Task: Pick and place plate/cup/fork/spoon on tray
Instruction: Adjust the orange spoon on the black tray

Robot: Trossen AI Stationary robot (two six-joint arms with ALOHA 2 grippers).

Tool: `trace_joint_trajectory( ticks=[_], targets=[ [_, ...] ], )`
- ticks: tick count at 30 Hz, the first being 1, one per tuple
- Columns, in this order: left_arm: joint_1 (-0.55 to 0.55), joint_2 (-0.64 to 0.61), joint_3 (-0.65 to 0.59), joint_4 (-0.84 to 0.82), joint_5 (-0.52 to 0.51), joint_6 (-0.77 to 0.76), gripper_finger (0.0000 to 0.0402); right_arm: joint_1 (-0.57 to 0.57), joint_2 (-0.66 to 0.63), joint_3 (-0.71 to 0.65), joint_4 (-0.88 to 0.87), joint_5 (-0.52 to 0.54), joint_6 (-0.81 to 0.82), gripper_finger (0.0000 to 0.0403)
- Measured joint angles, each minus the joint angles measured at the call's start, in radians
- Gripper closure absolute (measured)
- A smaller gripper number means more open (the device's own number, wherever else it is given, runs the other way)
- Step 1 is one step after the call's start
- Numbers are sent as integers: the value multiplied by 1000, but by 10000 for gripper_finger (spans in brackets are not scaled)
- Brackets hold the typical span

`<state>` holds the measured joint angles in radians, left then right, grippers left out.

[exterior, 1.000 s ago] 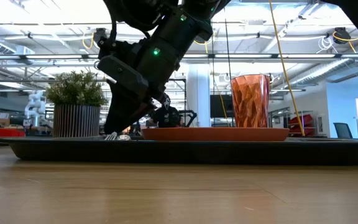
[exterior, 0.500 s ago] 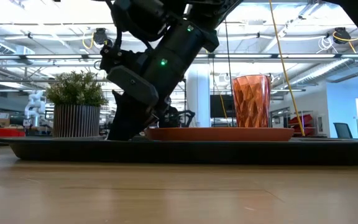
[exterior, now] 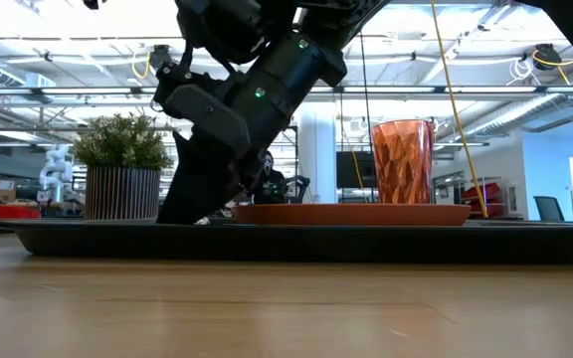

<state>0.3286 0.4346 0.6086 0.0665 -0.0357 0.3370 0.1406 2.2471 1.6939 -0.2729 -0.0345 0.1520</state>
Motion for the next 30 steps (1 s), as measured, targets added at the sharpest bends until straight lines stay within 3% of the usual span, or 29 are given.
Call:
trace_joint_trajectory(
  ticks=[15, 30],
  targets=[
    [0, 0, 0, -11, 0, -6, 321, -17, 4, 0, -22, 0, 44, 245],
    [0, 0, 0, -11, 0, -5, 321, -16, 27, 0, 62, -17, 6, 245]
  ],
)
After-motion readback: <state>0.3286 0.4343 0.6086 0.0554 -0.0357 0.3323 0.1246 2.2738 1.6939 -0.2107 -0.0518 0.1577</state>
